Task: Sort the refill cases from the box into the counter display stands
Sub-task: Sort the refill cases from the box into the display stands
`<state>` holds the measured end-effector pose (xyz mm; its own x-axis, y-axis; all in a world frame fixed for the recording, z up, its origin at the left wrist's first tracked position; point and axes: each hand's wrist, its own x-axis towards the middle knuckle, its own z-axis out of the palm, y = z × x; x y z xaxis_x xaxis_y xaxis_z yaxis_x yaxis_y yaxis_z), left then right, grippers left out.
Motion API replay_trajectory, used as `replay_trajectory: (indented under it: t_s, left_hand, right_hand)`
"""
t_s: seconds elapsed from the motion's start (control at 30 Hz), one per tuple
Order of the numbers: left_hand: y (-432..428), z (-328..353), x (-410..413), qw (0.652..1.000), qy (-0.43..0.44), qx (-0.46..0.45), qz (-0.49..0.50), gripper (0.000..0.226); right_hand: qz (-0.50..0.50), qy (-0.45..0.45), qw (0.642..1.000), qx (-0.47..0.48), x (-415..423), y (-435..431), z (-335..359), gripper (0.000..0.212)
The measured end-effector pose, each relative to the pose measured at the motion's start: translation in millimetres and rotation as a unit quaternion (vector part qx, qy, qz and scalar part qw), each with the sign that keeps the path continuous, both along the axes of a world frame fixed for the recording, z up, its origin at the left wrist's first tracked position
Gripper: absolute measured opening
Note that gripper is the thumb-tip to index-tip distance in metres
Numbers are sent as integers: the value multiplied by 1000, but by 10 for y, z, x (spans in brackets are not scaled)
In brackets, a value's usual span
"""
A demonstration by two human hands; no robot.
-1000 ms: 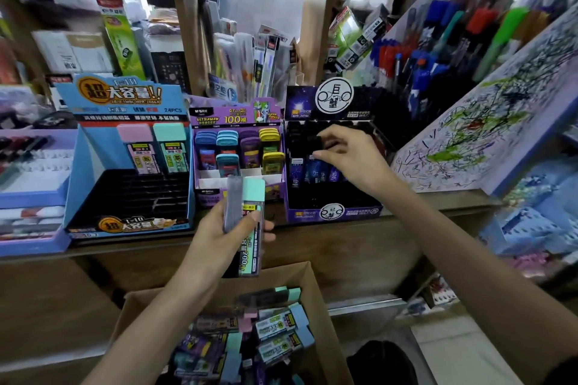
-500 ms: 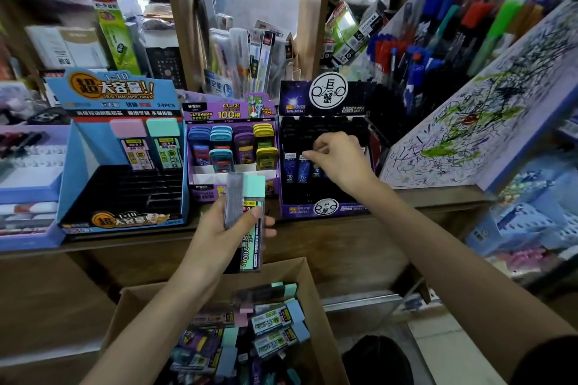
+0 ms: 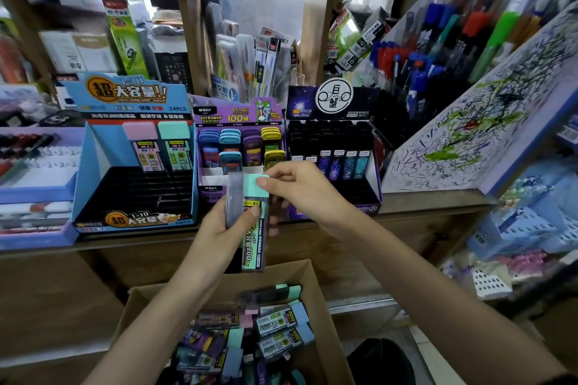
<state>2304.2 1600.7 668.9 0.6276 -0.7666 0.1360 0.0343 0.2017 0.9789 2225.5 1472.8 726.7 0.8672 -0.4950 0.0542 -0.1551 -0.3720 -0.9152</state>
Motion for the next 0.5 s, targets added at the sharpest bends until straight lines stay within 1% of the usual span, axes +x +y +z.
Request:
replay_trajectory:
  t_s: [0.07, 0.1, 0.2, 0.23, 0.37, 0.47, 0.5]
  left_hand:
    - [80, 4, 97, 999, -18, 13, 33, 29]
    - [126, 8, 161, 998, -21, 17, 50, 26]
    - [310, 32, 401, 994, -32, 31, 103, 4]
    - [384, 39, 483, 992, -38, 38, 118, 3]
    - [704, 71, 766, 985, -51, 40, 159, 6]
    - [914, 42, 936, 977, -64, 59, 195, 10]
    - [967, 19, 983, 975, -66, 66, 202, 12]
  right_hand:
    - [5, -10, 1000, -4, 73, 32, 22, 13]
    - [7, -18, 1000, -5, 120, 39, 39, 11]
    - [-2, -51, 999, -2, 262, 60, 117, 7]
    - [-9, -67, 998, 1, 317, 67, 148, 7]
    - [-30, -127, 991, 18, 631, 140, 307, 7]
    - [-25, -145, 989, -21, 965, 226, 422, 1]
    - [-26, -143, 988, -42, 1078, 257, 451, 3]
